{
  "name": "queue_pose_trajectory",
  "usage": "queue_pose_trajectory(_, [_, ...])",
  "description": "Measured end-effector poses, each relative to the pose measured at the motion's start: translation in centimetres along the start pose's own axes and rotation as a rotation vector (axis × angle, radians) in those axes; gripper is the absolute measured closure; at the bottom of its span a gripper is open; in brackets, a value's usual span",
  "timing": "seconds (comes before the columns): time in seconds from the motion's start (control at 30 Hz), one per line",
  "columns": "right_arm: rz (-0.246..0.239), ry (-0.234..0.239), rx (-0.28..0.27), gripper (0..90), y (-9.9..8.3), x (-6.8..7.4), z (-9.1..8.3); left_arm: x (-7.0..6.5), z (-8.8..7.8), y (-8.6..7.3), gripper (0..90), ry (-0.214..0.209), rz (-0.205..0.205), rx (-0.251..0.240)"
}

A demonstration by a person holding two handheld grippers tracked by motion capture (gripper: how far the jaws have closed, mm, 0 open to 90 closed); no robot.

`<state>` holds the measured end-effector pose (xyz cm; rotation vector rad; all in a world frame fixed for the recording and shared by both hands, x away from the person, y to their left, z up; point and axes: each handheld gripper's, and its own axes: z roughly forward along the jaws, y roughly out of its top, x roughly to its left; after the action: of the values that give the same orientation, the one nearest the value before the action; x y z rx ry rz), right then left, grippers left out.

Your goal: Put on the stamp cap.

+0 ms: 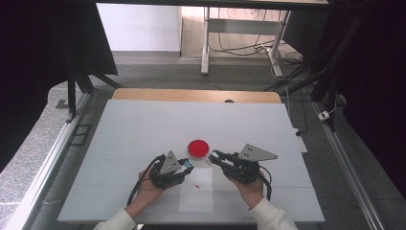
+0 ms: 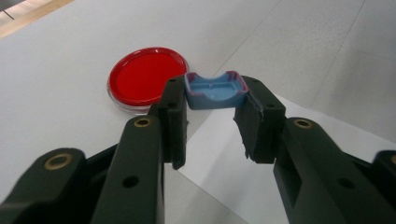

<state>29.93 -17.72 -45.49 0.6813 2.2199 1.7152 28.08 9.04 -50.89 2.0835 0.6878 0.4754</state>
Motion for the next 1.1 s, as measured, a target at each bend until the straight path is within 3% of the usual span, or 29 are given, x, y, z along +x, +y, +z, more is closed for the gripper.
queue_pose_trajectory(0.5, [0.002,0.006,0.013,74.4,-0.2,0.1,0.3,-1.4,1.7,0.9,63.9,-0.033,0.023,0.005])
queue_pose_trajectory(1.1, [0.004,0.006,0.025,74.4,-0.5,0.6,1.0,-2.2,2.4,1.3,63.9,-0.042,0.038,0.005])
